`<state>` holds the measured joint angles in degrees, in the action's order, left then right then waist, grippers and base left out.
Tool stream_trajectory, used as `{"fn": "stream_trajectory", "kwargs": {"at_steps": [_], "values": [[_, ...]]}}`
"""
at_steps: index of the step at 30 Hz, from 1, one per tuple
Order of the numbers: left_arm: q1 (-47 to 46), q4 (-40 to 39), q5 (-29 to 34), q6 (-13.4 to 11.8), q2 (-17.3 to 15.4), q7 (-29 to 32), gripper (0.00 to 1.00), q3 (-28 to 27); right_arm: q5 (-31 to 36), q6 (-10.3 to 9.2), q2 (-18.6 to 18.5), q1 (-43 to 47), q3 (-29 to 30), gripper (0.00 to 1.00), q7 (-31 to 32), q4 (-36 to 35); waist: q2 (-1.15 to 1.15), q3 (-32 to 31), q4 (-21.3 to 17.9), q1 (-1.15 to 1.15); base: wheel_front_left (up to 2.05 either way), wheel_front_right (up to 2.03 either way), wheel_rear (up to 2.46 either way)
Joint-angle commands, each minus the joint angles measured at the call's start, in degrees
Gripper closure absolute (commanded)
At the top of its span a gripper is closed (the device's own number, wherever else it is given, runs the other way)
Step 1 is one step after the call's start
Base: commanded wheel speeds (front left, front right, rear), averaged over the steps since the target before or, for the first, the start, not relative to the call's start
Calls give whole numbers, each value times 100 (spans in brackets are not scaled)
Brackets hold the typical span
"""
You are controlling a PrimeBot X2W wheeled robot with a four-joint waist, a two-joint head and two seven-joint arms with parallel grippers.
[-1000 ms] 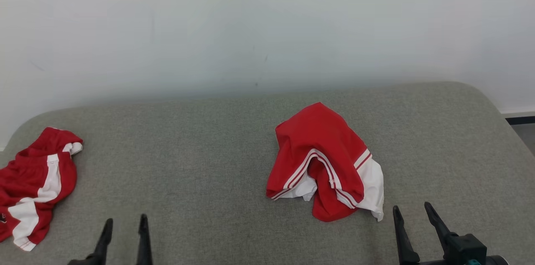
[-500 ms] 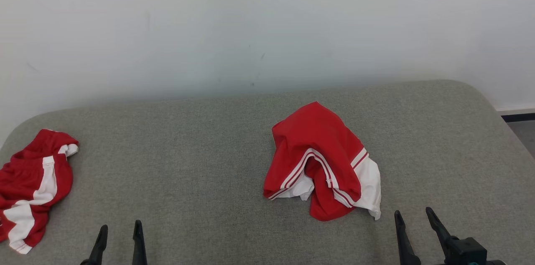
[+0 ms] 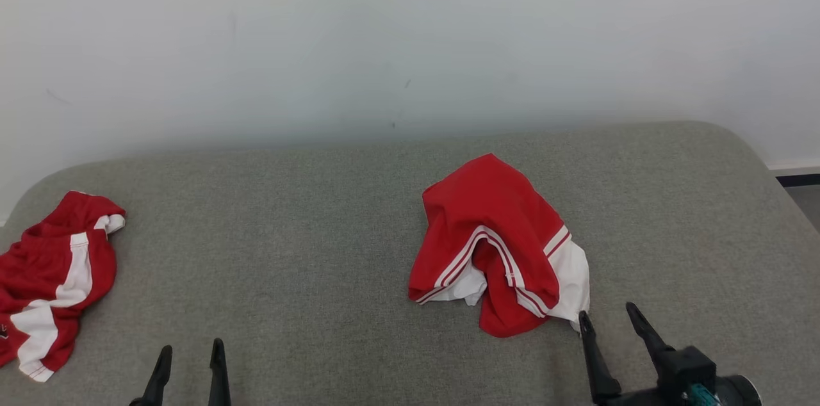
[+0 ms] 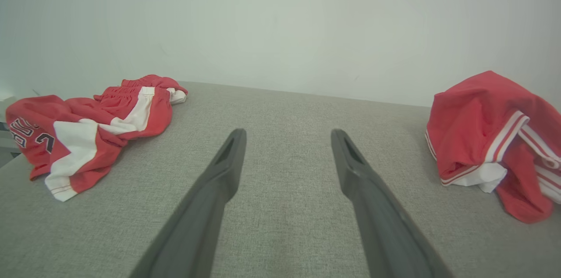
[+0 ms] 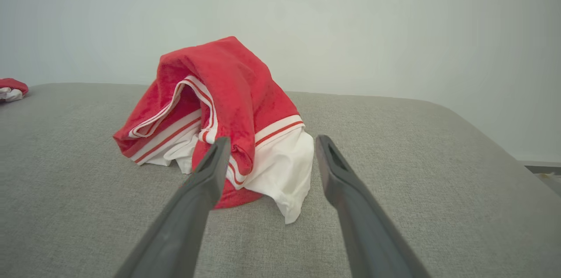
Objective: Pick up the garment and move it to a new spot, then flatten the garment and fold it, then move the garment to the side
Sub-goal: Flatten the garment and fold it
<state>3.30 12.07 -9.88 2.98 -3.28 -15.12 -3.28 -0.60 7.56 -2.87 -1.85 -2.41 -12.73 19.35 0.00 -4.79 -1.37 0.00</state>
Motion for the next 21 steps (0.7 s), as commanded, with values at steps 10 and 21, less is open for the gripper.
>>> {"fn": "stream_trajectory", "kwargs": {"at_steps": [10,21], "values": [[-195,-6,83,97,31,-5,0,139,412,-14,-2,-1200,-707,0,843,1003,0,263,239,0,0,0,0],[-388,32,27,131,39,-5,0,377,1075,-14,-91,-2231,-689,0,972,2524,0,482,575,0,0,0,0]]}}
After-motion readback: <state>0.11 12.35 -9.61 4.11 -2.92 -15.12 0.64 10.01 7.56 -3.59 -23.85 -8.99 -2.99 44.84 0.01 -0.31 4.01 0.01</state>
